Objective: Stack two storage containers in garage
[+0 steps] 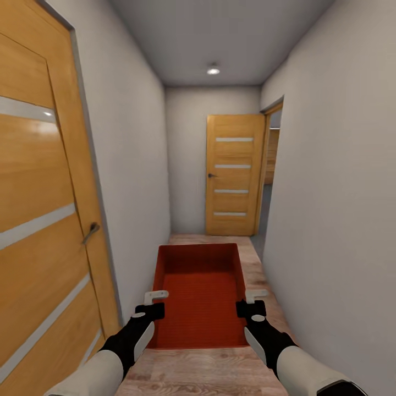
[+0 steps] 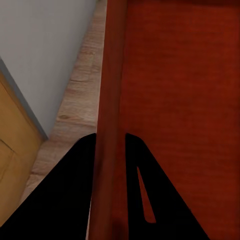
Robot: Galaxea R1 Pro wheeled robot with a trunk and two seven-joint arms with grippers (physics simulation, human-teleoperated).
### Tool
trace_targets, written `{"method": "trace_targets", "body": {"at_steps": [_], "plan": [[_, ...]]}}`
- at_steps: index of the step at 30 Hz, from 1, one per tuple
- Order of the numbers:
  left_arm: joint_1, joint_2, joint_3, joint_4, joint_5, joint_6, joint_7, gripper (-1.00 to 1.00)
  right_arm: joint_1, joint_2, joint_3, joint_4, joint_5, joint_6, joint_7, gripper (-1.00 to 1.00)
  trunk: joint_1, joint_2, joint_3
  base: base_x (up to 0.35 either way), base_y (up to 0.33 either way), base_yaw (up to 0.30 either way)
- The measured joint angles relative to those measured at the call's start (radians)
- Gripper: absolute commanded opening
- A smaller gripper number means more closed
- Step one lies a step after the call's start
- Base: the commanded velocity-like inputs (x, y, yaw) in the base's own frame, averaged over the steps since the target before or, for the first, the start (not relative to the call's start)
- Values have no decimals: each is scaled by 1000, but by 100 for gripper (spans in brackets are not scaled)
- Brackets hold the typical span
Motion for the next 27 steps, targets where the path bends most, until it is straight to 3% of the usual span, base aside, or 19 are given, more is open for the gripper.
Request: {"method": "trace_targets", "body": {"at_steps": [16, 27], "plan": [[0, -1, 1, -2, -5, 0, 0, -100, 0, -1, 4, 2, -7, -5, -1, -100, 0, 0, 0, 322, 0, -4], [0, 1, 2, 0, -5, 0, -4, -100, 0, 1, 2, 1, -5, -3, -2, -100, 0, 0, 0, 322, 0, -198]]}}
